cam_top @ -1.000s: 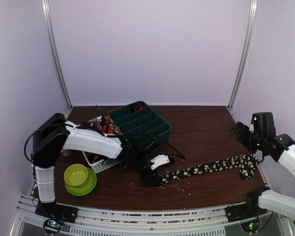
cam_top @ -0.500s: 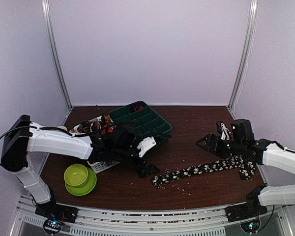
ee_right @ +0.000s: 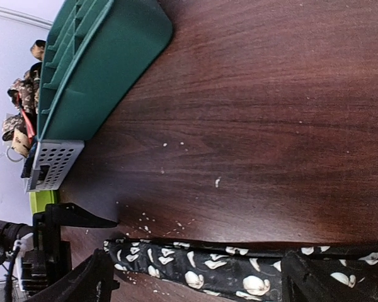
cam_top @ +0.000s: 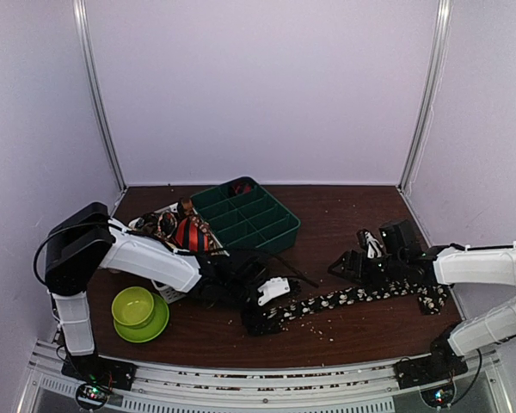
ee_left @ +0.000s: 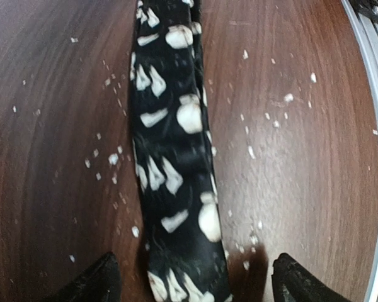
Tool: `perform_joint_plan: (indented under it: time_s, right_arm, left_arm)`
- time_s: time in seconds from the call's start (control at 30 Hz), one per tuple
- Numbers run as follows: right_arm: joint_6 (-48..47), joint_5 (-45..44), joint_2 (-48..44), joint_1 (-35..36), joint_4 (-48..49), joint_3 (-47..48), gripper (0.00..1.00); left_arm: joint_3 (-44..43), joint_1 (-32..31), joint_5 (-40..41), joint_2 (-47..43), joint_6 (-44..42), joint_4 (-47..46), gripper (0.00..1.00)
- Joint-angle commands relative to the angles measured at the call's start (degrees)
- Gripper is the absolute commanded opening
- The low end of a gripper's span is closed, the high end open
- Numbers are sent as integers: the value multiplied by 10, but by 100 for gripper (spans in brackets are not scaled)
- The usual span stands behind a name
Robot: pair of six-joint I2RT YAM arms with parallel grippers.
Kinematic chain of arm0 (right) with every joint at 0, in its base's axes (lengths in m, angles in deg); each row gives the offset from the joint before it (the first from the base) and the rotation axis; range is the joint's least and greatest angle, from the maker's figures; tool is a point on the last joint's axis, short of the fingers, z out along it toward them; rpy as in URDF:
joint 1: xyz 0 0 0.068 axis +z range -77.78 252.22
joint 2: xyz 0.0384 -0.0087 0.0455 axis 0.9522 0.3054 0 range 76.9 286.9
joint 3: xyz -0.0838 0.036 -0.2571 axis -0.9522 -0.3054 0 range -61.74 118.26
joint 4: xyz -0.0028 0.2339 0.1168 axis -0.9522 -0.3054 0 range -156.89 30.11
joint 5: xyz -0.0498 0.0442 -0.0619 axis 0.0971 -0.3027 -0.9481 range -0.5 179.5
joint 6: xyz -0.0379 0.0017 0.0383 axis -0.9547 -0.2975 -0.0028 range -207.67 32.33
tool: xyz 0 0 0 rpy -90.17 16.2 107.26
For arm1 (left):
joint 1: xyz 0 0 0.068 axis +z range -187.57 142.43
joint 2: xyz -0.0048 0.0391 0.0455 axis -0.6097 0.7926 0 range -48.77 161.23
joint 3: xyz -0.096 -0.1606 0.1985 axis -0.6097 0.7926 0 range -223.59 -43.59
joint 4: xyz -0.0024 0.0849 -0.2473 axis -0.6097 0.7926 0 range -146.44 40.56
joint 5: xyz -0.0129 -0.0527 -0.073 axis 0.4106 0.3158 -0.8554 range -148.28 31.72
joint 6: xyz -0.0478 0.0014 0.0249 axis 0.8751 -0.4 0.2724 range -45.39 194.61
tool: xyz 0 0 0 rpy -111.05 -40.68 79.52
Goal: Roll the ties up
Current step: Adjust the tie at the center of the board.
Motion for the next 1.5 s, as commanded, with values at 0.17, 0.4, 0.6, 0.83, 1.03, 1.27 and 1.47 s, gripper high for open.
perform_joint_plan:
  time_s: [0.17,0.4,0.6,0.83,1.03,1.27,1.47]
  right_arm:
    - [19,-50,-15,-62,-3,-51,92]
    - [8,-84,-59,-110,-39,-54,93]
    - [26,-131,-66,-153,-79,-52,94]
    - [51,-188,-72,-157,-152,-60,98]
    - [61,-168,-102,-158,-218,-81,100]
    - [44,-145,-134,-158,-226,-103,100]
    - [30,-96,-93,-155,-162,-86,97]
  left_arm:
    - [-61,0,45,48,-47,45,62]
    - [-34,1,36,31,-55,40,49]
    - [-31,1,32,27,-52,40,47]
    - [-35,1,32,27,-58,41,47]
    - [-25,0,20,19,-59,47,46]
    - [13,-1,-2,-2,-58,44,37]
    - [27,-9,-9,-16,-47,37,35]
